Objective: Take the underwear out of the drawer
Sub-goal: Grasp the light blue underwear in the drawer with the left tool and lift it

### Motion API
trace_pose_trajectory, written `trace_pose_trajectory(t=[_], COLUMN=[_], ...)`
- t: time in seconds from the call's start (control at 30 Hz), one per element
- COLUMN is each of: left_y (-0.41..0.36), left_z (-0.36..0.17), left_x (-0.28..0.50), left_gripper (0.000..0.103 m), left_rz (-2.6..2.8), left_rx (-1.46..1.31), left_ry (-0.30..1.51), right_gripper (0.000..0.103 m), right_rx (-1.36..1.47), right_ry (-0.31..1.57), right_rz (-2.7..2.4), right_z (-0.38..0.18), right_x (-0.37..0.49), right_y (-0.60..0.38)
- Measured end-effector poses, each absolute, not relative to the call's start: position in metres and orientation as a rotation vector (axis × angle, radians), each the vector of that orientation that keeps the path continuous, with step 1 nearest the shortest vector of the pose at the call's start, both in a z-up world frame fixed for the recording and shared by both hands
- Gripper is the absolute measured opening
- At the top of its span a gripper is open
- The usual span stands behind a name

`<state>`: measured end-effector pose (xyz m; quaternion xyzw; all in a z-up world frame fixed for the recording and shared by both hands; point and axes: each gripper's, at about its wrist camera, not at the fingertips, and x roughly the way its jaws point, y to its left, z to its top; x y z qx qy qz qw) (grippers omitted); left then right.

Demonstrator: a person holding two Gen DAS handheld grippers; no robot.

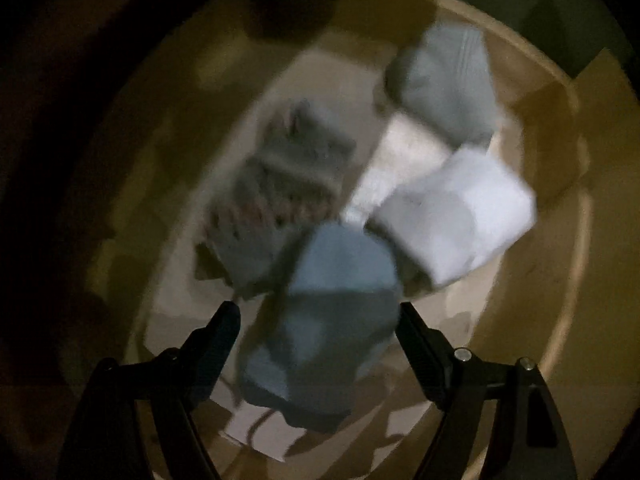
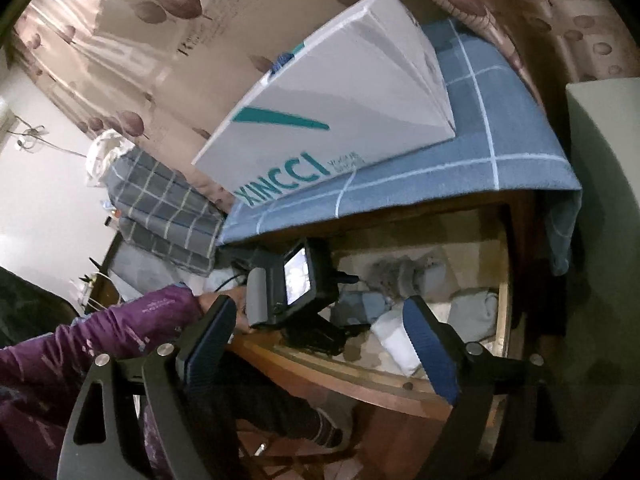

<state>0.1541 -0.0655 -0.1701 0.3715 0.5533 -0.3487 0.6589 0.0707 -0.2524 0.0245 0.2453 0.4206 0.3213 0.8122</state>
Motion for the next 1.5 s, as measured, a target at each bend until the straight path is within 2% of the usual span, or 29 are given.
trace_pose_trajectory(t=[0.13, 0.17, 0.2, 0.3, 0.53, 0.87, 1.13, 1.33, 1.5], left_y=[-0.057, -0.057, -0.058, -0.063, -0.050, -0.031, 0.015, 0.051, 0.060], left_z=[-0.178, -0.176, -0.172, -0.160, -0.096, 0.000, 0.083, 0.107, 0.098], left_x=[0.166, 0.166, 0.165, 0.156, 0.147, 0.090, 0.050, 0.038, 0.045], left_gripper=[0.080, 0.072, 0.055, 0.047, 0.047, 0.047, 0.048, 0.048, 0.049], left_rz=[-0.738, -0.734, -0.746, -0.727, -0.700, -0.725, -0.645, -0.597, -0.583], left_rx=[0.768, 0.768, 0.762, 0.826, 0.795, 0.725, 0.417, 0.184, 0.092], left_ry=[1.305, 1.307, 1.302, 1.267, 1.171, 0.982, 0.794, 0.692, 0.662], right_gripper=[0.084, 0.084, 0.084, 0.084, 0.088, 0.088, 0.078, 0.078, 0.076], right_rx=[0.523, 0.528, 0.531, 0.546, 0.535, 0.299, -0.057, -0.261, -0.397], right_ry=[0.920, 0.930, 0.938, 0.967, 1.054, 1.165, 1.326, 1.396, 1.451], right_rz=[0.686, 0.680, 0.675, 0.654, 0.599, 0.584, 0.588, 0.560, 0.520], right_z=[0.019, 0.017, 0.015, 0.008, -0.008, -0.028, -0.073, -0.108, -0.135], right_x=[0.074, 0.076, 0.077, 0.080, 0.089, 0.096, 0.119, 0.145, 0.158], right_y=[-0.249, -0.249, -0.250, -0.250, -0.246, -0.204, -0.132, -0.089, -0.069])
